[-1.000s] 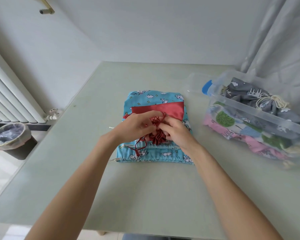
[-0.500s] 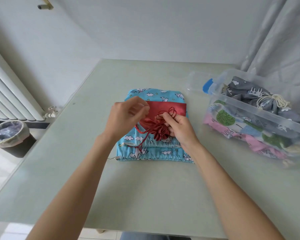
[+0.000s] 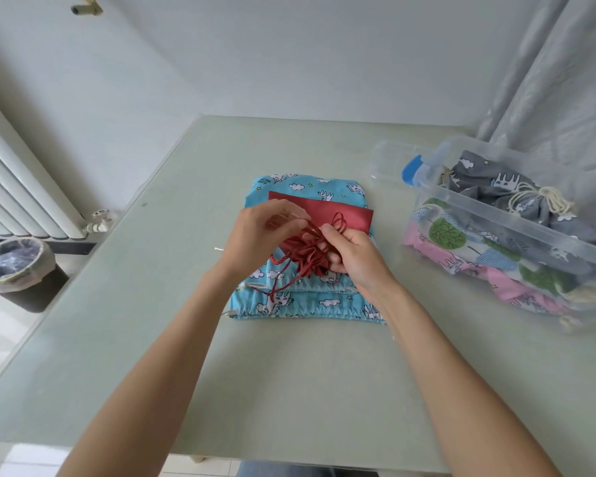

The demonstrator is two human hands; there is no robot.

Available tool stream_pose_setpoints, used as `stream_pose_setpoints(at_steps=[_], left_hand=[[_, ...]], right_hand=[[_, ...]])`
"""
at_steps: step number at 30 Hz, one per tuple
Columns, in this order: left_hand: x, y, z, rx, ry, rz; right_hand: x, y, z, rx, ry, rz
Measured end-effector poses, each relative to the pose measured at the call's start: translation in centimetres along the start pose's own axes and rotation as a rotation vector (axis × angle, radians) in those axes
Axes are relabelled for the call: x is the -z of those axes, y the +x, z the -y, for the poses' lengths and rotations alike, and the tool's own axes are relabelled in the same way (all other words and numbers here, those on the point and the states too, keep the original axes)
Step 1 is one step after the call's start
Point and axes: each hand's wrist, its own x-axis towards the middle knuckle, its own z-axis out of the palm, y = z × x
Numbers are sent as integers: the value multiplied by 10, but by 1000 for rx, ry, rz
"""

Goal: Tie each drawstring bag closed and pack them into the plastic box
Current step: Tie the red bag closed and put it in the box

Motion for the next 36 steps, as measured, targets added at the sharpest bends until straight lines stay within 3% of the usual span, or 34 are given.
stream_pose_setpoints(at_steps=[3, 6, 12, 17, 23, 27, 33, 36], left_hand=[[-4, -5, -4, 137, -140, 14], [-10, -8, -4, 211, 5, 94], [-15, -12, -6, 144, 120, 72], [-3, -1, -1, 209, -4, 26], [-4, 5, 2, 229, -136, 262], [-2, 1, -3, 328, -340, 254], [-5, 8, 0, 194, -27, 225], [-9, 12, 2, 183, 1, 254]], right_hand=[[0, 1, 0, 16, 92, -17], [0, 1, -2, 36, 99, -35], [0, 1, -7, 67, 93, -47], [2, -2, -6, 87, 37, -60], [5, -1, -1, 24, 279, -41], [6, 0, -2, 18, 291, -78], [4, 0, -5, 30, 175, -63], [5, -1, -5, 40, 149, -83]])
